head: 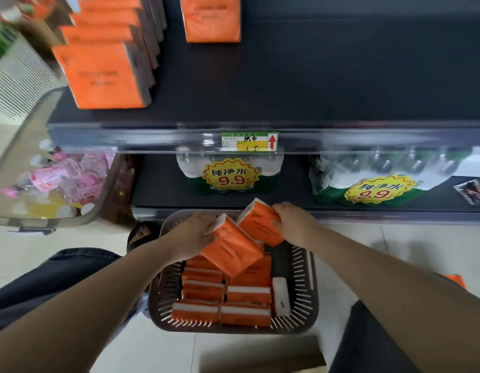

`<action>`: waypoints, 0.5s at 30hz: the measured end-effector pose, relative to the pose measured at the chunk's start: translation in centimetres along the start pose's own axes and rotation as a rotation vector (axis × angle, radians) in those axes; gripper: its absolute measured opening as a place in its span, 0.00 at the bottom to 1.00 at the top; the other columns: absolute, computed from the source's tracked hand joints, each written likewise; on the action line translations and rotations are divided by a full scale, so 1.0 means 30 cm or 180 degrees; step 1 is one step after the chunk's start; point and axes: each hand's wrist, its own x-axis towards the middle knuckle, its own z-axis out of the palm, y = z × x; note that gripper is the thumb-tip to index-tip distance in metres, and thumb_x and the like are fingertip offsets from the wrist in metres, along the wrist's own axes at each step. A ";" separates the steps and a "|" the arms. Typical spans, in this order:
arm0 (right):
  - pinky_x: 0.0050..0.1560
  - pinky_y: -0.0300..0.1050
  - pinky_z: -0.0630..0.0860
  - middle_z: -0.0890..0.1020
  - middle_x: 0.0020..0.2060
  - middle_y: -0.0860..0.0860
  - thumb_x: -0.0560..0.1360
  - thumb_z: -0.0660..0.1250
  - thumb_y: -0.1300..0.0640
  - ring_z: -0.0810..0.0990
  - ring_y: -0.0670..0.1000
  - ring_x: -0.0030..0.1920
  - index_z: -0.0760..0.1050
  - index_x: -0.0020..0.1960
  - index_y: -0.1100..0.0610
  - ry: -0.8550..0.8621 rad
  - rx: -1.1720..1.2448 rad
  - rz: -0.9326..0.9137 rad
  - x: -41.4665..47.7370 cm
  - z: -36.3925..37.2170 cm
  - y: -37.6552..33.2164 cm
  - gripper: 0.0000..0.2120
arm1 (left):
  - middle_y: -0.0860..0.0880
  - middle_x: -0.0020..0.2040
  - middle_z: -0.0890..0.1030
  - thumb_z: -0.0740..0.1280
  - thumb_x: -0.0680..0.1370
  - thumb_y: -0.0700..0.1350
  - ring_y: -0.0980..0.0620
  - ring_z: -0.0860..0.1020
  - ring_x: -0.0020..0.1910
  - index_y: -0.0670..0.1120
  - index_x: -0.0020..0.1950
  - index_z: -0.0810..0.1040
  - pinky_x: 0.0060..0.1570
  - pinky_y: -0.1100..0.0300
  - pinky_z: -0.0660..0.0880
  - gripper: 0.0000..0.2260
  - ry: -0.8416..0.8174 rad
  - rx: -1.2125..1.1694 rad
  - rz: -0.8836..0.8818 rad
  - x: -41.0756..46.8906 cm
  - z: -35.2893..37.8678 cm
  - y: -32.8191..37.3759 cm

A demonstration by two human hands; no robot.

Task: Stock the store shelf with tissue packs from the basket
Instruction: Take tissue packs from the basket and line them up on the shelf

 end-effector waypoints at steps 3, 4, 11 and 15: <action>0.54 0.49 0.73 0.75 0.56 0.55 0.79 0.59 0.52 0.76 0.54 0.54 0.73 0.62 0.57 0.0018 0.0230 -0.0118 -0.036 -0.068 -0.045 0.15 | 0.49 0.57 0.76 0.62 0.81 0.44 0.49 0.78 0.54 0.47 0.64 0.74 0.54 0.55 0.76 0.12 0.0089 -0.0408 0.0008 -0.039 -0.049 0.056; 0.51 0.46 0.73 0.75 0.54 0.54 0.79 0.59 0.51 0.76 0.53 0.52 0.74 0.61 0.57 0.0005 0.0342 -0.0139 -0.039 -0.084 -0.058 0.14 | 0.48 0.56 0.77 0.62 0.81 0.44 0.49 0.78 0.54 0.46 0.63 0.75 0.54 0.52 0.77 0.11 0.0110 -0.0576 -0.0004 -0.045 -0.059 0.067; 0.35 0.37 0.72 0.82 0.43 0.49 0.80 0.59 0.53 0.80 0.46 0.40 0.76 0.53 0.53 -0.0134 0.1162 -0.0237 -0.109 -0.200 -0.165 0.09 | 0.61 0.42 0.81 0.62 0.81 0.46 0.66 0.79 0.42 0.59 0.46 0.75 0.37 0.73 0.71 0.08 0.0581 -0.1379 0.0096 -0.147 -0.143 0.137; 0.50 0.46 0.78 0.82 0.49 0.52 0.80 0.59 0.55 0.81 0.51 0.49 0.75 0.55 0.51 -0.0219 0.1572 -0.0177 -0.155 -0.258 -0.209 0.08 | 0.55 0.49 0.80 0.62 0.81 0.49 0.61 0.80 0.47 0.57 0.50 0.74 0.40 0.69 0.74 0.03 0.0850 -0.1848 0.0233 -0.194 -0.177 0.164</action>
